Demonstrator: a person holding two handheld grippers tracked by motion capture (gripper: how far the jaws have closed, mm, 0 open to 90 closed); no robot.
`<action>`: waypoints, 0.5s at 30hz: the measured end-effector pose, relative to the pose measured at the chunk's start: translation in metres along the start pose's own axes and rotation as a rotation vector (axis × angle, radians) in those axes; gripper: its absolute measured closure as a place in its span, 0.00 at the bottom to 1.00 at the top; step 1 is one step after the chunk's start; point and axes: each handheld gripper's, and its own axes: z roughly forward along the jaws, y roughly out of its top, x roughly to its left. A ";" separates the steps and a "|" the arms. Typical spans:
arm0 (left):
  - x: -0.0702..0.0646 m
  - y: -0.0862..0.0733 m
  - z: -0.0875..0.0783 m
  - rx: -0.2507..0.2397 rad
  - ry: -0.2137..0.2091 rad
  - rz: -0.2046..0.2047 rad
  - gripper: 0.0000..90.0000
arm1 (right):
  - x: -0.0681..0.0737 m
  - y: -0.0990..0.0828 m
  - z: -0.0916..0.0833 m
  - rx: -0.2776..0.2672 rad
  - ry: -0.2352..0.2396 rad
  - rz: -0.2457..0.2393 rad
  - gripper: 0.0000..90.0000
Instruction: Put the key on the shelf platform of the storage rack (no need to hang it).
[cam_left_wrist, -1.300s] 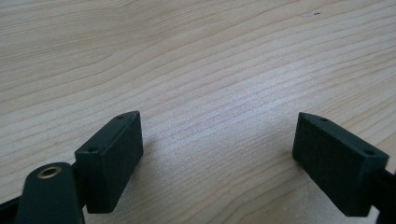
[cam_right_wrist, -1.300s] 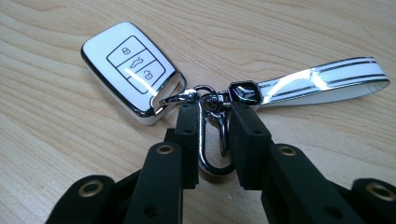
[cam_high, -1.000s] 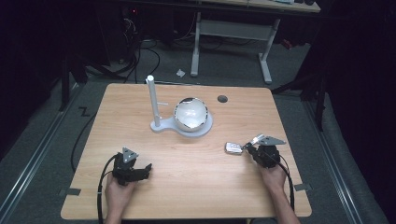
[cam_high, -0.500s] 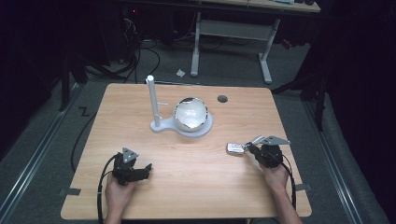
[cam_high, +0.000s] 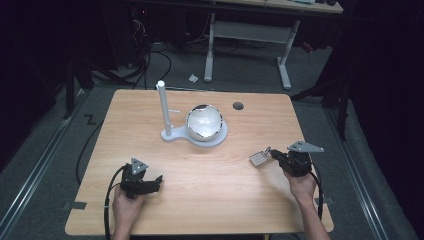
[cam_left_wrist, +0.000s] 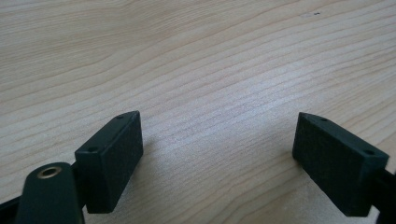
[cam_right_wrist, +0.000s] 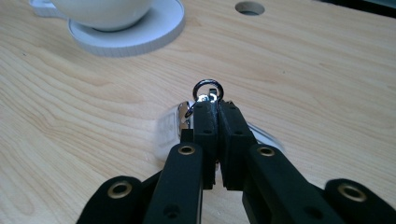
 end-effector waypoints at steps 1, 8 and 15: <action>0.000 0.000 0.000 0.000 0.000 0.000 0.18 | 0.000 0.003 -0.003 -0.008 0.008 0.005 0.97; 0.000 0.000 0.000 0.000 0.000 -0.001 0.18 | -0.001 0.011 -0.012 -0.031 0.030 0.009 0.97; 0.000 0.000 0.000 -0.001 0.000 0.000 0.18 | 0.001 0.017 -0.015 -0.036 0.049 0.008 0.97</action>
